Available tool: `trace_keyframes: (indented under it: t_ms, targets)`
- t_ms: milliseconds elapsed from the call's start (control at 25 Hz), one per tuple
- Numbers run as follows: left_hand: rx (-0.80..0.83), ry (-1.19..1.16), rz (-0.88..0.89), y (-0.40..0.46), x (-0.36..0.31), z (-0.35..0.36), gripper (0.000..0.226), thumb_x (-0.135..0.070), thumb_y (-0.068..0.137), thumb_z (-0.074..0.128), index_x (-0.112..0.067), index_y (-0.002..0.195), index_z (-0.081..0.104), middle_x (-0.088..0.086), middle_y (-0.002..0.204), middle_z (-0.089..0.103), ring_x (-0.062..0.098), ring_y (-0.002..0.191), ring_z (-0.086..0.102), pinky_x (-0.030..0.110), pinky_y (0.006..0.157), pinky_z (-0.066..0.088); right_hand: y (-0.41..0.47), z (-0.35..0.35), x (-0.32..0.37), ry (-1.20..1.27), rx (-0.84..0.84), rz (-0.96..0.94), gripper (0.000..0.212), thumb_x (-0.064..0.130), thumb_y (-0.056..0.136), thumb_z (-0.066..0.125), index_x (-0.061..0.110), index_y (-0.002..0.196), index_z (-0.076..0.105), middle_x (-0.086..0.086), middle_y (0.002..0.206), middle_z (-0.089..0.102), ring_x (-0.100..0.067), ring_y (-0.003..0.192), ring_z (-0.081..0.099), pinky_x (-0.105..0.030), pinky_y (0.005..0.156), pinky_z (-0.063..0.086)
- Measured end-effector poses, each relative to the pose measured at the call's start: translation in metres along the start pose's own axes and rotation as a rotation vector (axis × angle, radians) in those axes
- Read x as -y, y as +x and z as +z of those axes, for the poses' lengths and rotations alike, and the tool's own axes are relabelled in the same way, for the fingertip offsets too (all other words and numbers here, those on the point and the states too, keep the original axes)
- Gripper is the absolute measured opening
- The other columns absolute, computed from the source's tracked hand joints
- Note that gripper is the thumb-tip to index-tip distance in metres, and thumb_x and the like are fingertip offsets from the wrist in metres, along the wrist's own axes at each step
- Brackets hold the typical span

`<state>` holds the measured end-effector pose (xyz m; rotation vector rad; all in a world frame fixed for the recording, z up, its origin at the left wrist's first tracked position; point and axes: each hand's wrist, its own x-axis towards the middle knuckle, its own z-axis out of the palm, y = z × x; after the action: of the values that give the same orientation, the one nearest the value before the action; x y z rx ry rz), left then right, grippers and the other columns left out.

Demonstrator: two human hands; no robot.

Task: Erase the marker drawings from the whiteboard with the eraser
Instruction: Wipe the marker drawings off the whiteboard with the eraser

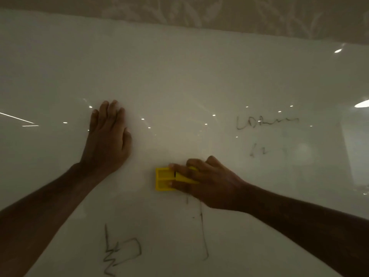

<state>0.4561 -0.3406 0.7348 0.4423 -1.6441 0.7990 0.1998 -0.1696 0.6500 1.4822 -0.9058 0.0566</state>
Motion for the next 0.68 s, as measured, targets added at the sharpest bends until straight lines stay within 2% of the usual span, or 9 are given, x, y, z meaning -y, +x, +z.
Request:
trace_keyframes:
  t_ms: [80, 200, 280, 320, 400, 480, 520, 600, 680]
  targets:
    - [0.005, -0.002, -0.003, 0.000, -0.007, 0.001, 0.060, -0.022, 0.100, 0.033, 0.016, 0.144, 0.047, 0.037, 0.156, 0.041, 0.058, 0.147, 0.032, 0.067, 0.121, 0.021, -0.011, -0.001, -0.037, -0.021, -0.030, 0.236, 0.055, 0.032, 0.103, 0.045, 0.040, 0.155, 0.030, -0.003, 0.166, 0.024, -0.033, 0.121, 0.052, -0.041, 0.079, 0.043]
    - [0.018, 0.004, 0.003, 0.003, -0.018, 0.003, 0.061, -0.024, 0.100, 0.032, 0.015, 0.145, 0.048, 0.037, 0.158, 0.040, 0.057, 0.149, 0.032, 0.068, 0.122, 0.019, -0.014, -0.004, -0.100, 0.061, -0.134, 0.879, 0.058, 0.034, 0.103, 0.043, 0.041, 0.158, 0.025, -0.002, 0.168, 0.021, -0.040, 0.122, 0.048, -0.051, 0.088, 0.046]
    - [0.024, -0.003, 0.007, 0.005, -0.028, 0.006, 0.061, -0.023, 0.100, 0.032, 0.015, 0.145, 0.048, 0.037, 0.158, 0.040, 0.056, 0.149, 0.032, 0.068, 0.122, 0.019, -0.012, -0.005, -0.101, 0.126, -0.183, 1.077, 0.057, 0.036, 0.101, 0.041, 0.035, 0.157, 0.030, -0.007, 0.167, 0.023, -0.042, 0.123, 0.047, -0.055, 0.091, 0.046]
    - [0.023, -0.009, 0.020, 0.006, -0.034, 0.008, 0.060, -0.023, 0.100, 0.033, 0.016, 0.144, 0.048, 0.037, 0.157, 0.041, 0.057, 0.148, 0.032, 0.068, 0.122, 0.020, -0.012, -0.004, -0.088, 0.114, -0.165, 1.026, 0.058, 0.034, 0.100, 0.041, 0.036, 0.157, 0.028, -0.007, 0.167, 0.023, -0.041, 0.122, 0.047, -0.054, 0.089, 0.048]
    - [0.022, -0.028, 0.049, 0.009, -0.048, 0.012, 0.059, -0.022, 0.100, 0.034, 0.017, 0.143, 0.049, 0.038, 0.155, 0.042, 0.058, 0.147, 0.035, 0.069, 0.121, 0.022, -0.019, -0.001, -0.043, 0.061, -0.073, 0.716, 0.058, 0.033, 0.102, 0.039, 0.039, 0.158, 0.024, -0.006, 0.167, 0.021, -0.036, 0.121, 0.047, -0.049, 0.083, 0.048]
    - [0.022, -0.044, 0.072, 0.013, -0.063, 0.018, 0.059, -0.021, 0.100, 0.034, 0.017, 0.142, 0.049, 0.038, 0.154, 0.044, 0.059, 0.146, 0.036, 0.070, 0.120, 0.024, -0.040, 0.003, -0.011, 0.029, -0.025, 0.385, 0.053, 0.035, 0.103, 0.040, 0.037, 0.155, 0.031, -0.006, 0.165, 0.027, -0.033, 0.123, 0.048, -0.042, 0.076, 0.046]
    - [0.023, -0.053, 0.077, 0.016, -0.071, 0.021, 0.058, -0.021, 0.100, 0.034, 0.016, 0.141, 0.049, 0.038, 0.154, 0.044, 0.059, 0.145, 0.036, 0.070, 0.119, 0.025, -0.049, 0.004, -0.013, 0.010, -0.032, 0.299, 0.051, 0.035, 0.103, 0.043, 0.036, 0.153, 0.034, -0.007, 0.164, 0.029, -0.032, 0.124, 0.049, -0.040, 0.075, 0.045]
    - [0.024, -0.073, 0.085, 0.022, -0.086, 0.027, 0.059, -0.022, 0.100, 0.034, 0.017, 0.142, 0.049, 0.039, 0.153, 0.044, 0.060, 0.145, 0.035, 0.070, 0.118, 0.026, -0.063, 0.002, -0.046, -0.021, -0.041, 0.337, 0.053, 0.036, 0.102, 0.044, 0.039, 0.154, 0.031, -0.003, 0.165, 0.027, -0.033, 0.125, 0.051, -0.042, 0.077, 0.047]
    - [0.022, -0.089, 0.094, 0.028, -0.100, 0.031, 0.060, -0.022, 0.100, 0.033, 0.017, 0.142, 0.048, 0.040, 0.153, 0.043, 0.060, 0.145, 0.034, 0.069, 0.119, 0.025, -0.078, 0.001, -0.092, 0.006, -0.075, 0.645, 0.061, 0.035, 0.103, 0.042, 0.047, 0.157, 0.017, 0.006, 0.169, 0.015, -0.034, 0.127, 0.048, -0.049, 0.085, 0.048]
